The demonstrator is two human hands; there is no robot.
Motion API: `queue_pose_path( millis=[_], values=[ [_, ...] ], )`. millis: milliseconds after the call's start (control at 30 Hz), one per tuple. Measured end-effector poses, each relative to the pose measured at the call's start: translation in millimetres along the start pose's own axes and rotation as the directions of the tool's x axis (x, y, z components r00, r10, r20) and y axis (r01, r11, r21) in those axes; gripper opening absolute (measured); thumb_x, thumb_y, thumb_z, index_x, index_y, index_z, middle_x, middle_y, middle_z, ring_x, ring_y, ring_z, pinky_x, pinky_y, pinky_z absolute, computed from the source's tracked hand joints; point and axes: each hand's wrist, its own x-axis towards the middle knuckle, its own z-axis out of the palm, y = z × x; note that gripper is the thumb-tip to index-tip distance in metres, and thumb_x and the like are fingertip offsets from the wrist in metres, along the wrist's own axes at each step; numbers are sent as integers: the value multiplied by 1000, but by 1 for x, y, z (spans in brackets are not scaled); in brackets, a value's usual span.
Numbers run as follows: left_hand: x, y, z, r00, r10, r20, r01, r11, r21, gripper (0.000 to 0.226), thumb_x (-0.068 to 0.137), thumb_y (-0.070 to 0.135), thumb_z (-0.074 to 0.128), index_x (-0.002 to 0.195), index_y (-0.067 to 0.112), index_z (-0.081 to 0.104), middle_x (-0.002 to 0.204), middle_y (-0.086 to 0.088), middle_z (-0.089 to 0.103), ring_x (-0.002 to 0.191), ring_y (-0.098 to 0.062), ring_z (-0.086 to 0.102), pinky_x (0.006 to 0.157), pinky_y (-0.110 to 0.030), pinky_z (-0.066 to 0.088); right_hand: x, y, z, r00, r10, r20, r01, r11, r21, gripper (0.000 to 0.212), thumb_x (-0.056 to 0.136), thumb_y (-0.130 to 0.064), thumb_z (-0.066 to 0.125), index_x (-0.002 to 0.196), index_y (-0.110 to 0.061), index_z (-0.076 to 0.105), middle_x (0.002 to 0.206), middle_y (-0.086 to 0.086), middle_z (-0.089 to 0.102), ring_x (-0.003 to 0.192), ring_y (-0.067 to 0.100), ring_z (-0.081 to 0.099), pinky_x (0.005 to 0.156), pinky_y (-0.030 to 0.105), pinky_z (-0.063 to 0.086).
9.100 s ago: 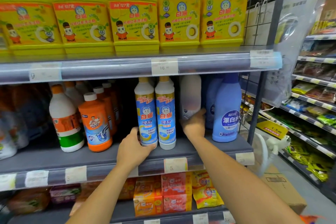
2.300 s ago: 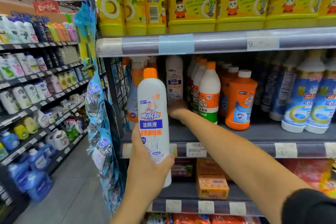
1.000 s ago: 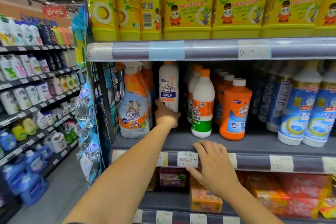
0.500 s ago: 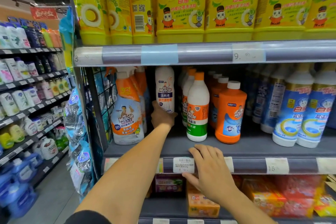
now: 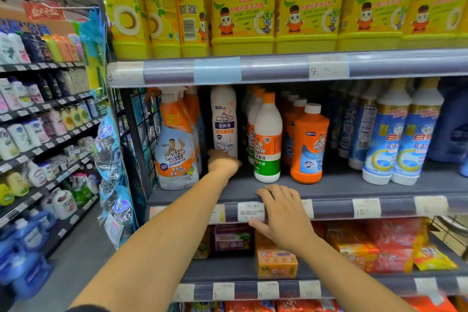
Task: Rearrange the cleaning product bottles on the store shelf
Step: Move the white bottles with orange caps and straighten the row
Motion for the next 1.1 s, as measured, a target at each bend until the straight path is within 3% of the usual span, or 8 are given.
queue_pose_path(
  millis=[133, 233, 367, 533, 600, 700, 833, 1100],
  values=[
    [-25, -10, -13, 992, 100, 80, -102, 994, 27, 70, 72, 24, 81, 130, 5, 47, 124, -13, 61, 111, -29, 59, 93, -39, 51, 3, 4, 0, 1000, -14, 4, 14, 999, 30, 67, 77, -68, 50, 125, -22, 48, 115, -1, 51, 103, 22, 47, 93, 37, 36],
    [-51, -14, -26, 969, 210, 134, -231, 958, 170, 57, 74, 31, 78, 124, 13, 57, 122, -7, 63, 105, -24, 59, 85, -32, 48, 3, 7, -4, 999, -39, 20, 38, 997, 62, 65, 78, -67, 52, 125, -23, 47, 115, -1, 50, 104, 22, 45, 92, 37, 35],
    [-93, -8, -38, 923, 283, 260, -372, 829, 419, 47, 81, 37, 73, 122, 20, 57, 113, -1, 61, 86, -12, 55, 73, -28, 43, 4, 20, -16, 985, -135, 106, 124, 987, 107, 61, 83, -52, 61, 132, -20, 44, 125, 3, 48, 113, 25, 43, 95, 39, 34],
    [-157, 27, -16, 880, 314, 356, -473, 650, 595, 55, 79, 42, 71, 127, 24, 52, 122, -1, 59, 91, -13, 52, 71, -26, 41, -17, 73, -62, 993, -97, 61, 75, 953, 292, 56, 86, -34, 61, 137, -19, 41, 129, 5, 46, 119, 25, 40, 99, 37, 36],
    [-186, 47, 8, 849, 355, 391, -528, 604, 597, 58, 80, 44, 70, 131, 24, 51, 127, -1, 58, 98, -15, 54, 74, -25, 40, -33, 109, -85, 994, -96, 44, 82, 962, 259, 52, 86, -35, 61, 133, -19, 44, 125, 5, 47, 116, 26, 41, 96, 39, 39],
    [-225, 74, 52, 805, 384, 452, -593, 544, 594, 61, 82, 45, 68, 135, 22, 49, 134, -3, 55, 119, -20, 54, 88, -29, 46, -65, 171, -117, 987, -52, 151, 19, 977, 214, 51, 88, -40, 58, 132, -18, 43, 122, 7, 44, 111, 29, 45, 89, 43, 44],
    [-265, 100, 116, 787, 351, 507, -616, 498, 611, 57, 82, 45, 68, 130, 19, 52, 133, -6, 56, 119, -24, 54, 94, -36, 48, -113, 254, -145, 956, 11, 292, -63, 983, 170, 56, 87, -41, 60, 135, -19, 42, 129, 7, 45, 113, 31, 49, 87, 40, 46],
    [-325, 142, 206, 774, 389, 499, -632, 516, 578, 56, 83, 43, 66, 133, 23, 51, 133, -4, 57, 118, -24, 54, 92, -36, 49, -157, 347, -177, 933, 88, 349, -125, 989, 83, 42, 84, -37, 60, 120, -17, 50, 115, 8, 47, 104, 31, 50, 85, 43, 47]
  ],
)
